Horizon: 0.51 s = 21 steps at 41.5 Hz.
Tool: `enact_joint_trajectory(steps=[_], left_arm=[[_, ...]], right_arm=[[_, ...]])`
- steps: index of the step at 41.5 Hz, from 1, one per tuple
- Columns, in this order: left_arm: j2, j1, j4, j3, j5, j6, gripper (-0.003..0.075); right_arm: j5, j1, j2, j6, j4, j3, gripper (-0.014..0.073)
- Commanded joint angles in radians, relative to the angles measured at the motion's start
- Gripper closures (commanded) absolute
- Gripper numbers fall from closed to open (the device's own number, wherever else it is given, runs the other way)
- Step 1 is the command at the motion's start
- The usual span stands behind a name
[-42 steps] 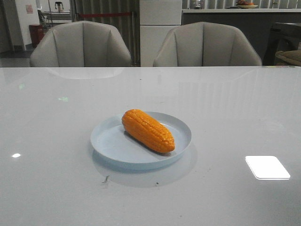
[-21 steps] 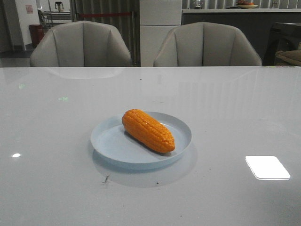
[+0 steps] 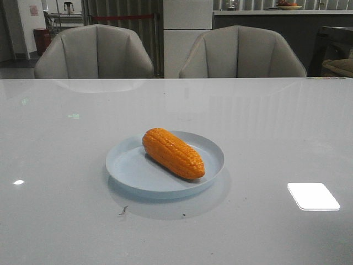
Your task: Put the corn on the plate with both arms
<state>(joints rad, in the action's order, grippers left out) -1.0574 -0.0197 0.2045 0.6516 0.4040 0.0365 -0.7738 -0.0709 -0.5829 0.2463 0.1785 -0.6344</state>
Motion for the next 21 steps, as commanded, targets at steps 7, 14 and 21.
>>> enact_joint_trajectory(steps=[7, 14, 21], left_arm=[[0.064, 0.000, 0.029, 0.027, -0.074, -0.007, 0.0174], [0.146, 0.000, 0.029, 0.027, -0.074, -0.007, 0.0174], [0.241, 0.000, 0.021, 0.027, -0.084, -0.008, 0.0174]], right_arm=[[0.075, -0.007, -0.001, 0.003, 0.008, -0.028, -0.0029], [0.075, -0.007, -0.001, 0.003, 0.008, -0.028, -0.0029], [0.075, -0.007, -0.001, 0.003, 0.008, -0.028, -0.0029]])
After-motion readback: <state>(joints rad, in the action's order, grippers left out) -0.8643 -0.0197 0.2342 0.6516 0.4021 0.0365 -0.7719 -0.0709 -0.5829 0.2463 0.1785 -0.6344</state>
